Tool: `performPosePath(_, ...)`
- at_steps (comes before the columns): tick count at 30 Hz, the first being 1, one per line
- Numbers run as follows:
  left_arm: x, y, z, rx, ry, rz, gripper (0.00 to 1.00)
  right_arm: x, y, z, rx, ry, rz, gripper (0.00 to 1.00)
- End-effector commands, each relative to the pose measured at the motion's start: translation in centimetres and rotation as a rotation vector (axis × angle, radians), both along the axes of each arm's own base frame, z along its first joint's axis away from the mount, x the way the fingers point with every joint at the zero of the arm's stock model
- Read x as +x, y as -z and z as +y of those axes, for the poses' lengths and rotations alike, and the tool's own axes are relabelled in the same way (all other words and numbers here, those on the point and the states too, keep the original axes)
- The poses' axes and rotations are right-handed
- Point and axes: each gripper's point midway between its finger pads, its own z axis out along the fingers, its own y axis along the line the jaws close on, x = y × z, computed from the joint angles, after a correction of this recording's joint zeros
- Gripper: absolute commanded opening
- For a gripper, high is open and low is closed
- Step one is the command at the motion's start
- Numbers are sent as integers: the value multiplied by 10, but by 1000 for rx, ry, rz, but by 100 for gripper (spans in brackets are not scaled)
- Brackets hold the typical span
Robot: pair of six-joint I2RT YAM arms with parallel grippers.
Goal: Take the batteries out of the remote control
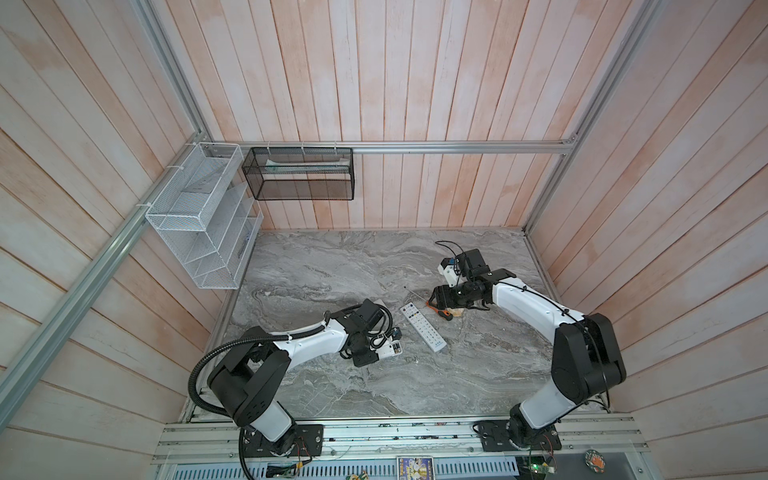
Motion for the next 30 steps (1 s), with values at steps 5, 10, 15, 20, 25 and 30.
performPosePath(5,2,1,-8,-30,95,15,60,6,24,-9,-119,-57,61,67)
performPosePath(10,5,-6,-9,-67,91,2,82,13,32,-5,-152,-92,69,67)
performPosePath(15,8,-20,-11,-102,79,-23,100,15,43,-4,-195,-105,81,68)
performPosePath(20,16,-60,-17,-187,25,-100,100,21,54,-7,-227,-110,89,68)
performPosePath(25,20,-124,-24,-361,-75,-201,100,22,63,-5,-243,-122,99,67)
performPosePath(30,19,-179,-25,-567,-221,-239,100,18,74,-1,-252,-143,118,64)
